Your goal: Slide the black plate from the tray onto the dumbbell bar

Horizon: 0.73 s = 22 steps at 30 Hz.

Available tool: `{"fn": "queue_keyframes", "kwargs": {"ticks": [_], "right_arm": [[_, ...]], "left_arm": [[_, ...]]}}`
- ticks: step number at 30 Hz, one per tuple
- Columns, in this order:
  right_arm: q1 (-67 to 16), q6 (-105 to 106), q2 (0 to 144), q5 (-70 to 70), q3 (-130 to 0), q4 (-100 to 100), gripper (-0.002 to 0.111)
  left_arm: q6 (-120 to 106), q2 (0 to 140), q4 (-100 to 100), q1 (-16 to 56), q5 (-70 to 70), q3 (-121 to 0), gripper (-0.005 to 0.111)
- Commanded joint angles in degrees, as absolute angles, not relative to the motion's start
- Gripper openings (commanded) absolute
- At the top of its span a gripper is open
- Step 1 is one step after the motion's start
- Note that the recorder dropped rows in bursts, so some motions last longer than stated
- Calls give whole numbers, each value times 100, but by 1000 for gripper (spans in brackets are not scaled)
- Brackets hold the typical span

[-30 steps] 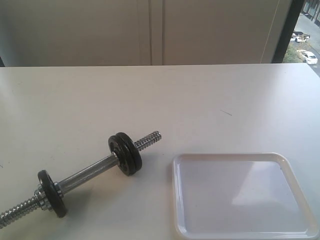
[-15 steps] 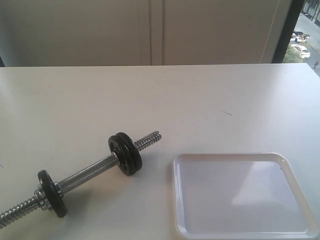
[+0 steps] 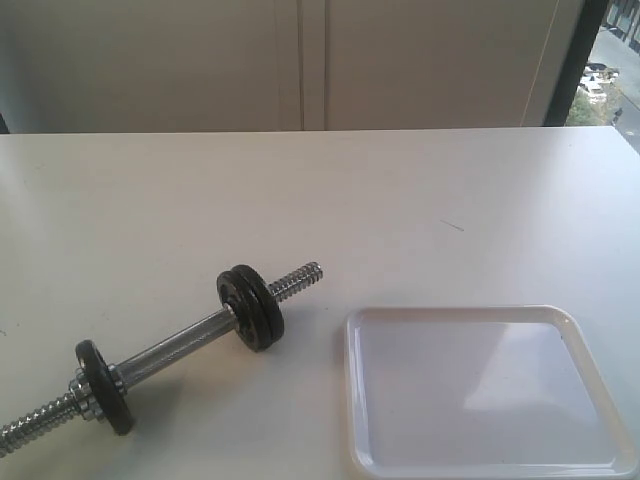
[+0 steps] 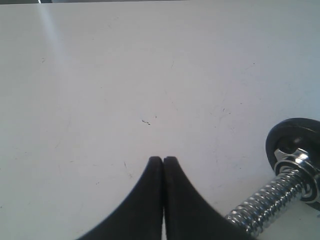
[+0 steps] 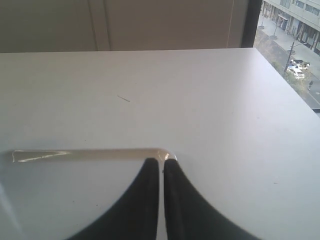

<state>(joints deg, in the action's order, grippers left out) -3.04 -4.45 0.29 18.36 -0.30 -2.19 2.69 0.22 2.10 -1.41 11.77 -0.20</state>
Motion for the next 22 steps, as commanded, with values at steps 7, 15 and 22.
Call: {"fn": "queue_keyframes", "kwargs": {"ticks": [7,15,22], "right_arm": [[-285,-462,0,1788,0,-261,4],[-285,-462,0,1788,0,-261,4],[-285,-373,0,1788,0,-261,4]], "left_arm": [[273,0,275,-172,1161,0,0],[273,0,275,-172,1161,0,0],[273,0,275,-172,1161,0,0]]}}
